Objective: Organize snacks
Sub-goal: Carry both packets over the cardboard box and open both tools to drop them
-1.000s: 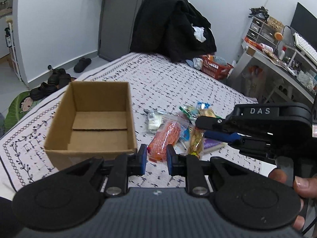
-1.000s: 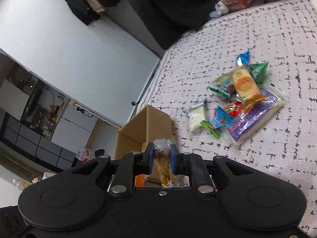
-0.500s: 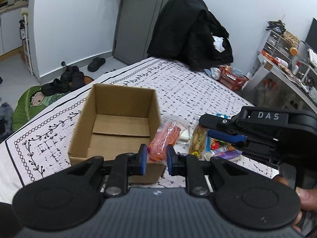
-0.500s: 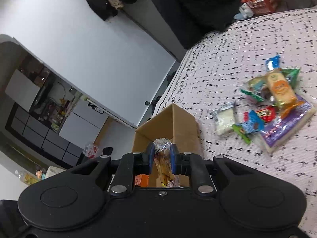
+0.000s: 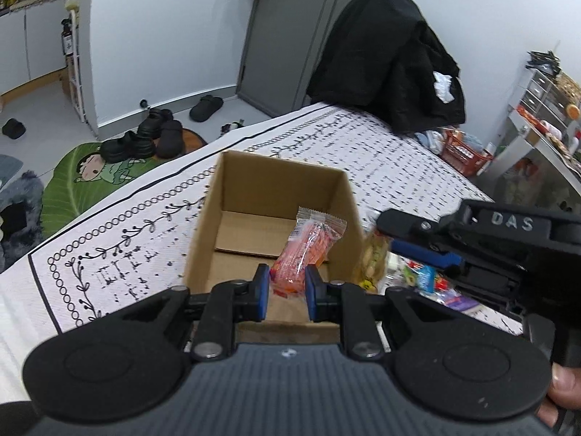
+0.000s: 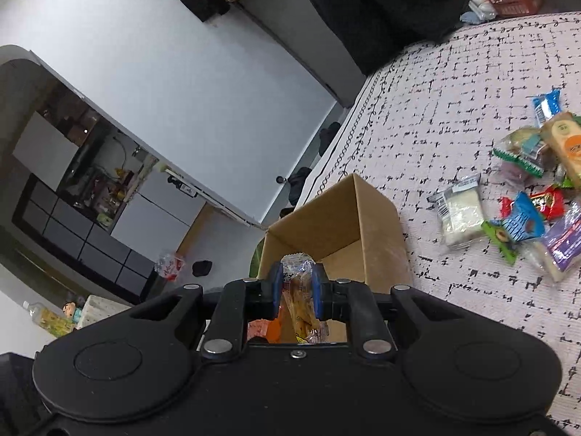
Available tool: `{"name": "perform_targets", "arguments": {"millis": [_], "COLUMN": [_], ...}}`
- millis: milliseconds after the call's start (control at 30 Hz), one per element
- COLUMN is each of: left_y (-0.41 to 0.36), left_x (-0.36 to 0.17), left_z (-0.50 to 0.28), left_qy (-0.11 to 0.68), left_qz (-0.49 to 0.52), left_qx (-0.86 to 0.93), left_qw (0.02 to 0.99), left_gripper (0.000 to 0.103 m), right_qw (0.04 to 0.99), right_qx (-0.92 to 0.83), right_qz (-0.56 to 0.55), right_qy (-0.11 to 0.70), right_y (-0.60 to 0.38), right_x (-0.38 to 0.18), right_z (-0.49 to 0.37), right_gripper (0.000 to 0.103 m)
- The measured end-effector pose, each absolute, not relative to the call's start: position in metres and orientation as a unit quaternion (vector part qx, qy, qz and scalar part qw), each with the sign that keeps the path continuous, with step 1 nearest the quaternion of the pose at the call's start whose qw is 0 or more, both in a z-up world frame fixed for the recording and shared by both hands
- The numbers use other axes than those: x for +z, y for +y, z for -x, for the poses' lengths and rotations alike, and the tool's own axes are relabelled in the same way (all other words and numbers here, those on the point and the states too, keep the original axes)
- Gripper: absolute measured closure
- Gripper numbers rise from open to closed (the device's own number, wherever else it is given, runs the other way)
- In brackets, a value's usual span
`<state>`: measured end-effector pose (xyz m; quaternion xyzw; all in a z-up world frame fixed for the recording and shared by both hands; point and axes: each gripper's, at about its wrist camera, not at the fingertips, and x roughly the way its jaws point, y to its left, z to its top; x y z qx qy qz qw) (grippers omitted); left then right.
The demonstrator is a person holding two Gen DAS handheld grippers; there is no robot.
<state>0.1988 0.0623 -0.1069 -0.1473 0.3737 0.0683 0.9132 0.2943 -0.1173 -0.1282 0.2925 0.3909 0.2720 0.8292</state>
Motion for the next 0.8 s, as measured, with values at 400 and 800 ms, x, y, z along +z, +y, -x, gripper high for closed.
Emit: {"name": "perform_targets", "arguments": {"millis": [400, 800], "left_y": [0.087, 0.094], "left_x": [-0.109, -0.089], "left_z": [-0.207, -0.188], "left_qy": [0.399, 0.4], "left_qz": [0.156, 0.163], "left_qx": [0.11, 0.138], "left_qw": [0.897, 0.891], "left_gripper": [0.061, 0.023], "right_qw": [0.818, 0.813], "right_qx": [0.274, 0.268], "right_qz": [-0.289, -0.304], "right_qy": [0.416, 0.418], "right_y": [-0.093, -0.105], "right_x": [-0.139, -0.129], "right_z": [-0.303, -0.293], "right_gripper": [0.086, 0.053]}}
